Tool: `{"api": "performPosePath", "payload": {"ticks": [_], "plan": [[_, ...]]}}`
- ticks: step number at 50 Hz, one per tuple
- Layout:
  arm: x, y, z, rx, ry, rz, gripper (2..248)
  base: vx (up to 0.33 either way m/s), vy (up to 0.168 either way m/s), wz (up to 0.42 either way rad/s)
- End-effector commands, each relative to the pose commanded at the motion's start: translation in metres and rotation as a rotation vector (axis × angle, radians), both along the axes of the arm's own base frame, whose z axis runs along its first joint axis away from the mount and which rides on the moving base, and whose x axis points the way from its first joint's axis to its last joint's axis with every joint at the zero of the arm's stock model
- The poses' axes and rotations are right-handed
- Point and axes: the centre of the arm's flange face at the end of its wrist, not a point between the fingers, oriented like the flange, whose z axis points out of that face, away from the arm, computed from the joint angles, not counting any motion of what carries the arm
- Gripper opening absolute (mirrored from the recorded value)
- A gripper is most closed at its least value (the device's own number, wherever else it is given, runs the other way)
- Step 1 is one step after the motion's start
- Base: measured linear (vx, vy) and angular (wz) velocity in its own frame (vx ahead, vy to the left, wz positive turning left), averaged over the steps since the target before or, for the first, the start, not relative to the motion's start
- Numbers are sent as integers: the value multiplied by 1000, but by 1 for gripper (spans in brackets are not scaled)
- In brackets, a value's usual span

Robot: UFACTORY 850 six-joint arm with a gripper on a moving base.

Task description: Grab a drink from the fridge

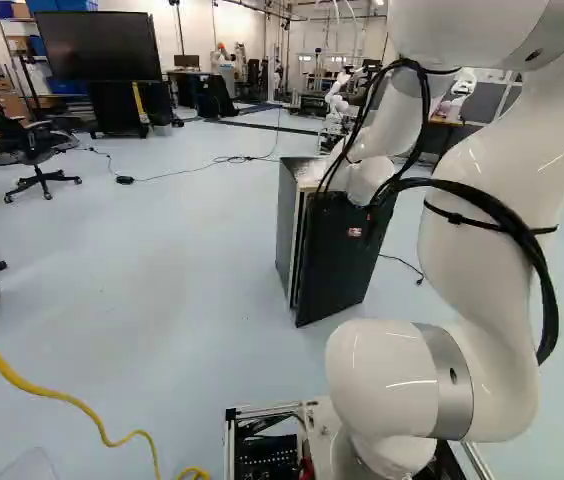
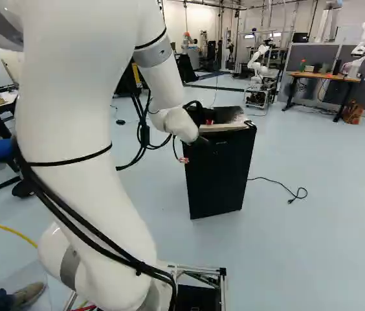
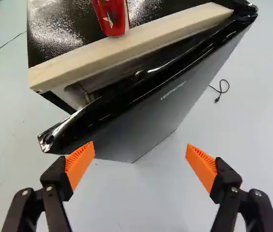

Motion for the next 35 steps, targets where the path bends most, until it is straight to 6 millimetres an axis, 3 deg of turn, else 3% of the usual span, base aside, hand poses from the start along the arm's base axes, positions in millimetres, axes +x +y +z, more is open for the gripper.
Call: {"api": "performPosePath", "payload": {"ticks": [17, 35], "plan": [[11, -1, -14, -38, -48, 40, 247, 0, 0, 0], [13, -1, -16, -44, -57, 49, 247, 0, 0, 0]]}}
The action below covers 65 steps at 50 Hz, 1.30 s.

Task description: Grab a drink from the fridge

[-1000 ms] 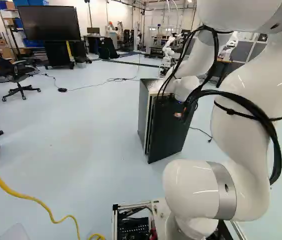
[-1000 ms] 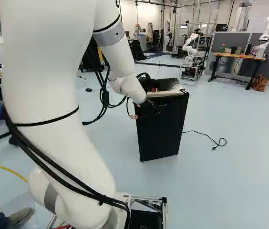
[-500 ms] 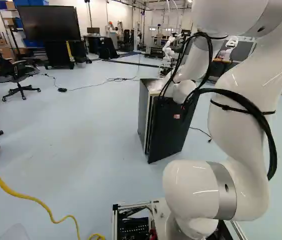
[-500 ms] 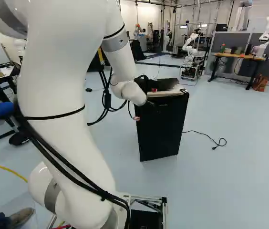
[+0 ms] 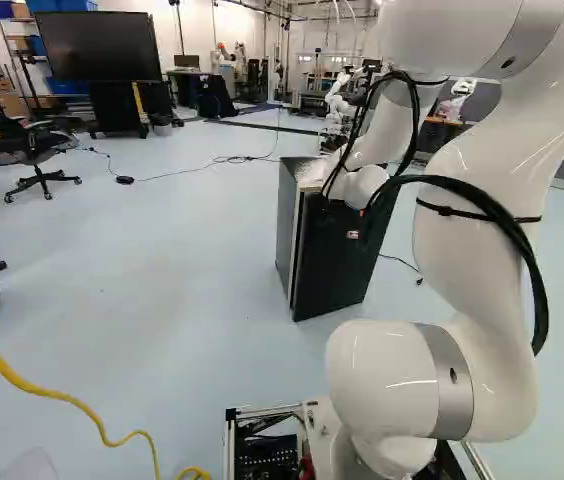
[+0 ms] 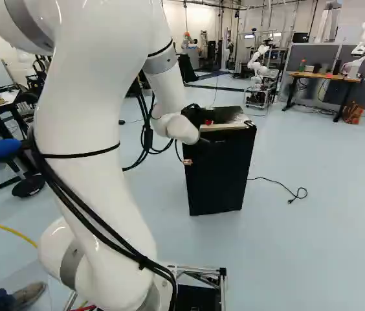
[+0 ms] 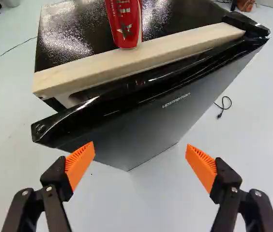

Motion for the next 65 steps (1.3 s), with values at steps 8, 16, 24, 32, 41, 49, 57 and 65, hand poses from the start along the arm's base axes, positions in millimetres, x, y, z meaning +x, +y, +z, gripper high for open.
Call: {"api": "performPosePath", "payload": {"ticks": [8, 16, 24, 32, 41, 49, 57, 65], "plan": [[1, 0, 1, -4, -12, 1, 247, 0, 0, 0], [2, 0, 3, -13, -36, 8, 247, 0, 0, 0], [4, 2, 5, -25, -62, 20, 247, 0, 0, 0], [6, 4, 6, -33, -76, 36, 247, 0, 0, 0], [8, 7, 6, -35, -80, 47, 247, 0, 0, 0], [11, 10, 6, -35, -81, 53, 247, 0, 0, 0], [15, 12, 5, -37, -82, 63, 247, 0, 0, 0], [23, 14, 5, -41, -85, 76, 247, 0, 0, 0]]}}
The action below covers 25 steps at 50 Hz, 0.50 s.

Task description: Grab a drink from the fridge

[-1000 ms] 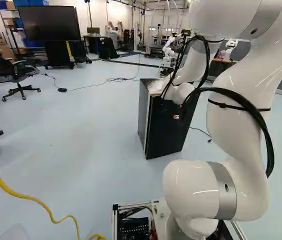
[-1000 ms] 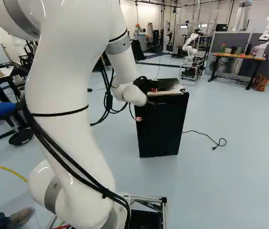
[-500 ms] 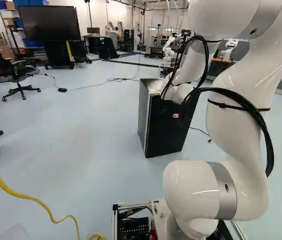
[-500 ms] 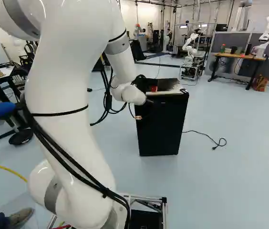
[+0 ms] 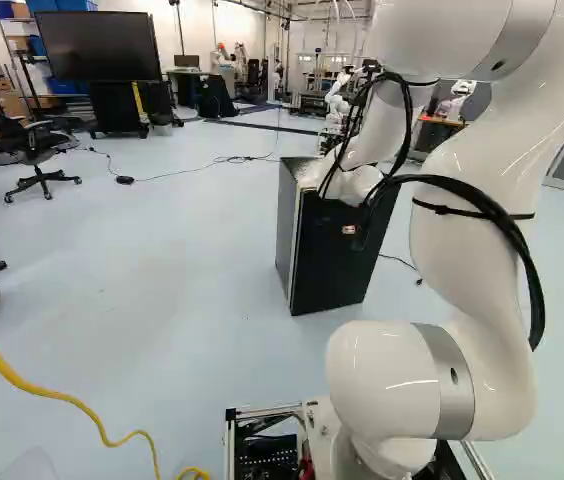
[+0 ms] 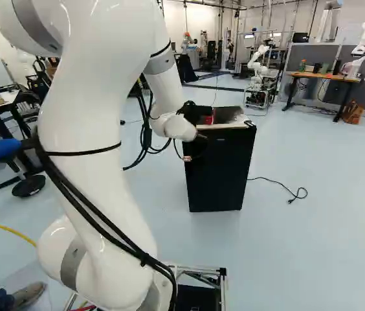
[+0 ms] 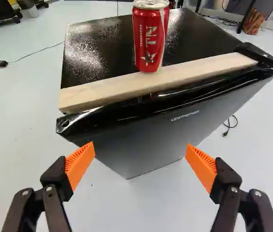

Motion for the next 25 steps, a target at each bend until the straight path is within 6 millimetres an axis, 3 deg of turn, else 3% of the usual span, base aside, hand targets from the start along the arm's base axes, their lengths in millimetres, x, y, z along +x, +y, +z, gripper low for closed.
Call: {"api": "performPosePath", "payload": {"ticks": [25], "plan": [[22, 1, -15, -5, 13, 26, 247, 0, 0, 0]]}}
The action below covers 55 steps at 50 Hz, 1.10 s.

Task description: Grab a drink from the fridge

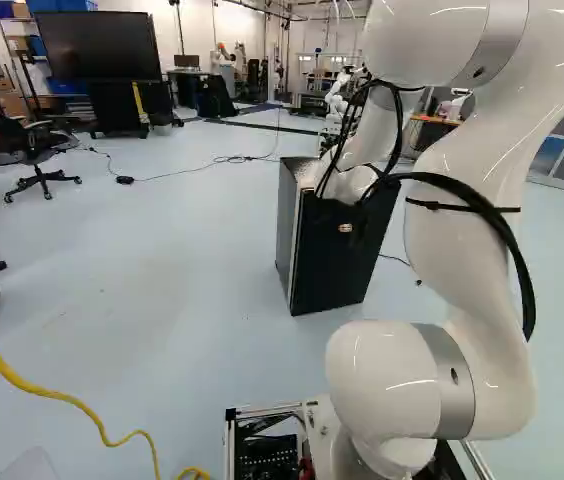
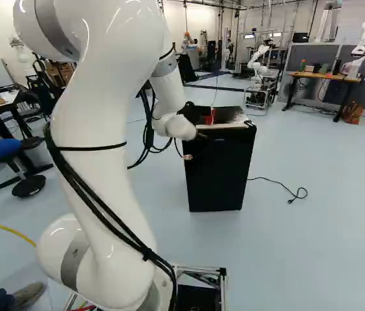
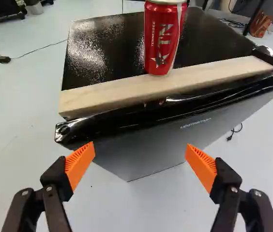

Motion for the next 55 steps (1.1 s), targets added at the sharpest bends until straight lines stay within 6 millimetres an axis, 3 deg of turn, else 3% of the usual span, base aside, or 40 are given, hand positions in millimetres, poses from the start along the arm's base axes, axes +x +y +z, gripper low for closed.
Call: {"api": "performPosePath", "payload": {"ticks": [41, 55], "plan": [[7, 0, -6, 1, 6, 2, 247, 0, 0, 0], [-1, 0, -5, 1, 4, -1, 247, 0, 0, 0]]}}
